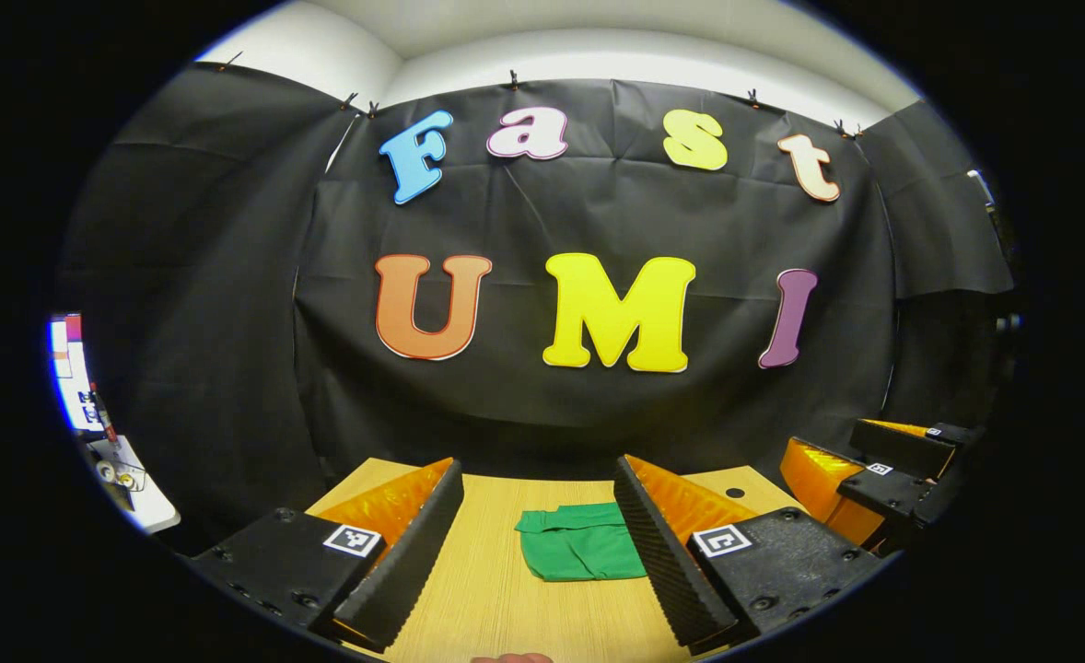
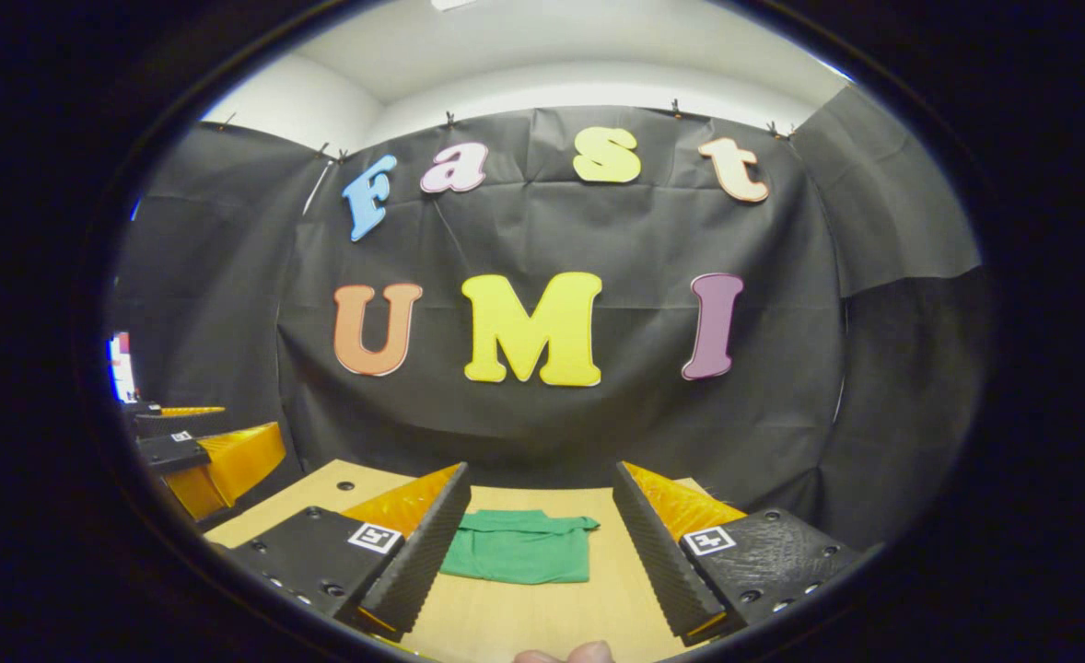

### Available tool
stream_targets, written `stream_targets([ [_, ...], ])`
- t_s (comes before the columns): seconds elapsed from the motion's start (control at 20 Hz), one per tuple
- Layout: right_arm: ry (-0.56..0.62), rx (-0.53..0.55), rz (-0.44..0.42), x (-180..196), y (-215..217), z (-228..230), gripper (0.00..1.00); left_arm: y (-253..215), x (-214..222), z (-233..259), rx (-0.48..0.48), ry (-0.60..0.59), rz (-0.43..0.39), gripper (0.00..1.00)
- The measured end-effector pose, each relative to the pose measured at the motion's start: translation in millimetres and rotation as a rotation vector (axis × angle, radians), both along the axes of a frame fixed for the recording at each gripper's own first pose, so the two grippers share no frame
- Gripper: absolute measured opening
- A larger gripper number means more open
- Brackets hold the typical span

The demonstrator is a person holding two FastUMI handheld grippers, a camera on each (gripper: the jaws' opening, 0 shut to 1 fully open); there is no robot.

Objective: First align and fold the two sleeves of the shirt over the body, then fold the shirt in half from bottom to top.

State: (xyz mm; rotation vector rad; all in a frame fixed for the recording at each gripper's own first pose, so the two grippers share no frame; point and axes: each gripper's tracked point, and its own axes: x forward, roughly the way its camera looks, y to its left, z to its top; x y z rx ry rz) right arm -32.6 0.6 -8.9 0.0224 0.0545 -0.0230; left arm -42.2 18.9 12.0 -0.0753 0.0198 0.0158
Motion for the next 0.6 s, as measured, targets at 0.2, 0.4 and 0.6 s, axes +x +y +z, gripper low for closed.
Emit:
stream_targets([
  [0.2, 0.008, -0.017, 0.004, -3.8, 7.3, -7.4, 0.95, 3.0, -0.9, 0.8, 0.009, -0.016, 0.006, 1.0],
  [0.4, -0.001, -0.009, 0.0, -4.7, 8.9, -4.8, 0.94, 11.1, -4.1, 0.3, 0.008, -0.017, 0.018, 1.0],
  [0.6, -0.005, 0.001, 0.014, -4.1, 16.1, -4.1, 0.95, 17.5, -6.4, -8.2, 0.009, 0.012, 0.027, 1.0],
])
